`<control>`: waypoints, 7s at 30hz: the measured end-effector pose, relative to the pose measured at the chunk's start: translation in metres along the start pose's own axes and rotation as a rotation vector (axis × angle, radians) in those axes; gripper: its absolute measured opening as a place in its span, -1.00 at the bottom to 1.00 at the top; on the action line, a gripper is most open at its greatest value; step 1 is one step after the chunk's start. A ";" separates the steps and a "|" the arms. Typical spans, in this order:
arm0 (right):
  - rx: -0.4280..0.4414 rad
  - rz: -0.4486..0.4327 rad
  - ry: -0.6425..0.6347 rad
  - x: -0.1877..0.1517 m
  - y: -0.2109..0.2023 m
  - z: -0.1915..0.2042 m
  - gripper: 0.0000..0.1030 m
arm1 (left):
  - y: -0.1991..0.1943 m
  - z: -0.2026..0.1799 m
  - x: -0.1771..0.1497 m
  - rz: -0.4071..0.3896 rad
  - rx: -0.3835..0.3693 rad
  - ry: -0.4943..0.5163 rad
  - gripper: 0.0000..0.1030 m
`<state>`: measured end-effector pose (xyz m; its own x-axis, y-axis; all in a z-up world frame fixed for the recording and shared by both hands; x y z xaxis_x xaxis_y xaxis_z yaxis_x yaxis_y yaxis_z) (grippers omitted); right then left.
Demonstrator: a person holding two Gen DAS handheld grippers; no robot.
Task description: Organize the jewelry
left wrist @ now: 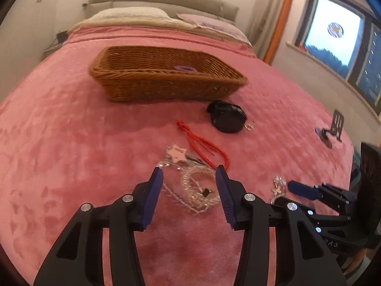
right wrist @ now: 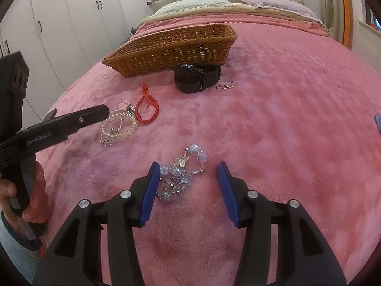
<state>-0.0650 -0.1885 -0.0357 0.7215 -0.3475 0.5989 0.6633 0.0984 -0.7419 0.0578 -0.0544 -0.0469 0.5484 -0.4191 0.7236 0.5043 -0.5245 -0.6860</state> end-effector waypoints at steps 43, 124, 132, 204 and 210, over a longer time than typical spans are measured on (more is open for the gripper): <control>0.183 0.037 0.112 0.004 -0.008 -0.003 0.09 | -0.046 0.021 -0.056 0.060 0.094 -0.191 -0.39; 0.162 -0.185 -0.076 0.165 -0.039 0.054 -0.02 | -0.084 0.027 0.093 -0.274 0.098 -0.046 0.20; 0.175 -0.029 -0.087 0.078 -0.011 0.059 -0.08 | -0.041 0.034 0.019 -0.094 0.011 -0.191 -0.06; 0.042 0.000 -0.098 -0.013 0.005 0.039 -0.22 | -0.018 0.031 -0.034 0.071 0.138 -0.144 -0.18; -0.015 -0.025 -0.136 -0.017 0.006 0.049 -0.22 | -0.018 0.008 -0.033 0.080 0.179 -0.049 -0.32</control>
<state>-0.0633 -0.1361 -0.0358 0.7261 -0.2195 0.6516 0.6787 0.0768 -0.7304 0.0358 -0.0253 -0.0587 0.6213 -0.4150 0.6646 0.5659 -0.3490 -0.7470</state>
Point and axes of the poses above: each gripper's, at about its wrist camera, not at the fingertips, and y roughly the way its jaws point, z to its left, x to its top, the point moved 2 cm from there along y, roughly the way its jaws point, and after that the axes turned 11 degrees about y, right-handed, at the moved point
